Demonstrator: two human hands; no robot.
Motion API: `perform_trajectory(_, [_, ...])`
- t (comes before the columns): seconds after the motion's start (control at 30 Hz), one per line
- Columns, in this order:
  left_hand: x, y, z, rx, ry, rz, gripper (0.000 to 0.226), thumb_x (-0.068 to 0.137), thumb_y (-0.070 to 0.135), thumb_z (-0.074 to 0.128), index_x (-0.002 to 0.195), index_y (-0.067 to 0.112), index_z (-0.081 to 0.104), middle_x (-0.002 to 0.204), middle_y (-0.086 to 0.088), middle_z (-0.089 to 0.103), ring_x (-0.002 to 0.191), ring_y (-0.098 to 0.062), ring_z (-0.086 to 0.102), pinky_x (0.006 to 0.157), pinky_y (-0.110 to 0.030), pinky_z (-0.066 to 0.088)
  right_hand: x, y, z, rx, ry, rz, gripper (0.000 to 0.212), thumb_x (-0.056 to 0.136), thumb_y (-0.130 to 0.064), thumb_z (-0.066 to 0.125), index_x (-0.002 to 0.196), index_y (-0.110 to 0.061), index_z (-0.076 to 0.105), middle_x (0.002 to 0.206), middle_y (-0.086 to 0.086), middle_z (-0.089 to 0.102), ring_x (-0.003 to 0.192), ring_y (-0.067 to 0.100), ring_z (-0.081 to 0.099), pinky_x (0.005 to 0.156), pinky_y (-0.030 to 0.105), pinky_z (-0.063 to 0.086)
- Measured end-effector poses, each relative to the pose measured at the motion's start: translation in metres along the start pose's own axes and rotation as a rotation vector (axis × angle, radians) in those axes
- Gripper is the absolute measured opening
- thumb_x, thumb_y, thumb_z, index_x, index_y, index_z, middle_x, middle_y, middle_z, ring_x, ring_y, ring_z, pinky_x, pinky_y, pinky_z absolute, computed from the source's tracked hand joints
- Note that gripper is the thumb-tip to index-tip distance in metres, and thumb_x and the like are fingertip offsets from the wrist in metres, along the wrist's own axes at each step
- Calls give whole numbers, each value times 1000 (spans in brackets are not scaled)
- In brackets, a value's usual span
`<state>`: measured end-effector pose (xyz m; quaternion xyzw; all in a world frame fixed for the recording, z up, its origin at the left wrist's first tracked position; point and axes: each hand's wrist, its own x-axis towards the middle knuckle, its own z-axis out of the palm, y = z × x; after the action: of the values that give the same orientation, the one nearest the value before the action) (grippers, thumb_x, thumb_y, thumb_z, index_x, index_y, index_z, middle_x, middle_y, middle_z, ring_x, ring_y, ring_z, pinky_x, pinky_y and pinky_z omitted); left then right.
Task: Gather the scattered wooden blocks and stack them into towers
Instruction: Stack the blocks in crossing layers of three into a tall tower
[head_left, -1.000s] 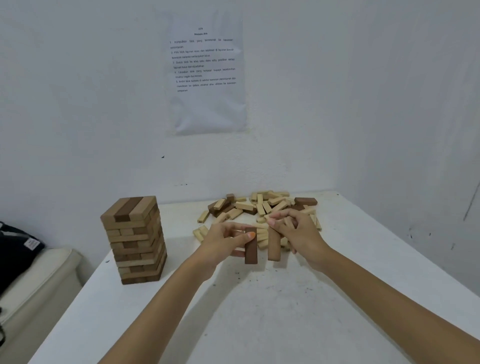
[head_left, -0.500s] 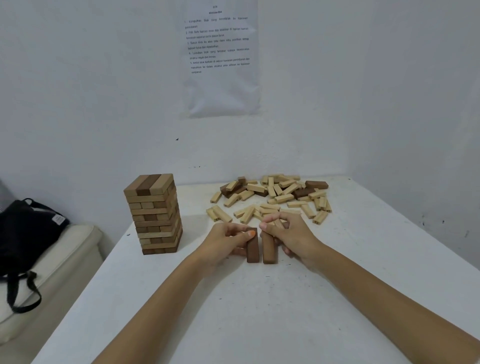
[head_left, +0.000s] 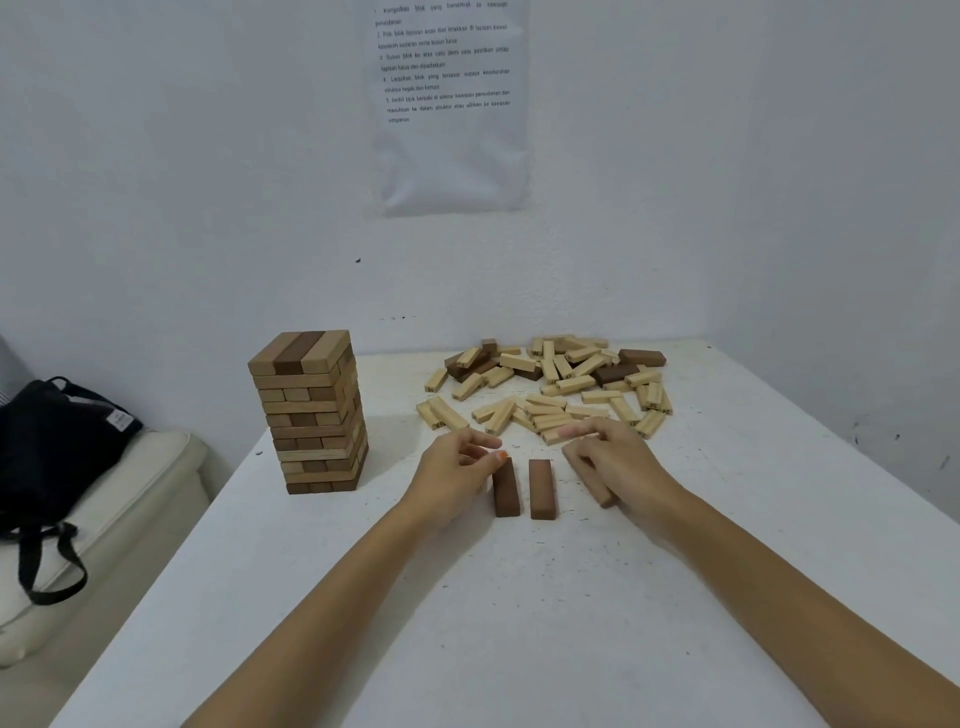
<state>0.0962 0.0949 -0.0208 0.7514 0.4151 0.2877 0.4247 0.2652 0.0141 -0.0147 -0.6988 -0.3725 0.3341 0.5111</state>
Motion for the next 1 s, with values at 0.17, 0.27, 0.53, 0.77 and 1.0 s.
perform_trajectory(0.17, [-1,2,-2,-16,4,-84,18,94,19,58,111,13,63,86,3,61,73,-8,60,58,-12,48,3,7,-6,-272,128,-112,18,92,-15,57,109,-16,65,103,4,61,96,15,56,76,25,46])
perform_trajectory(0.27, [-2,3,-4,-38,1,-136,19,93,18,60,111,12,64,84,2,62,65,-6,62,49,-8,43,1,9,-9,-389,164,-109,22,92,-21,60,113,-12,63,113,5,59,102,16,54,79,26,40])
perform_trajectory(0.53, [-10,6,1,-171,-121,-170,23,89,8,66,111,9,63,81,0,60,70,-11,70,79,-20,56,-8,6,-1,-213,27,-85,20,92,-7,62,111,-9,61,72,4,57,55,14,54,57,24,48])
perform_trajectory(0.77, [-12,5,5,-189,-92,-149,24,87,8,67,110,8,62,84,-2,62,64,-10,70,76,-19,55,-24,-6,0,-316,-213,-117,57,82,-30,71,130,-29,41,107,-1,49,88,9,54,65,19,45])
perform_trajectory(1.0, [-8,1,4,-1,-47,-83,33,82,19,75,110,7,63,103,-10,66,83,-13,62,72,-21,52,-21,-1,2,-550,-233,-272,84,71,-29,74,139,-39,26,117,-13,41,119,11,37,100,36,45])
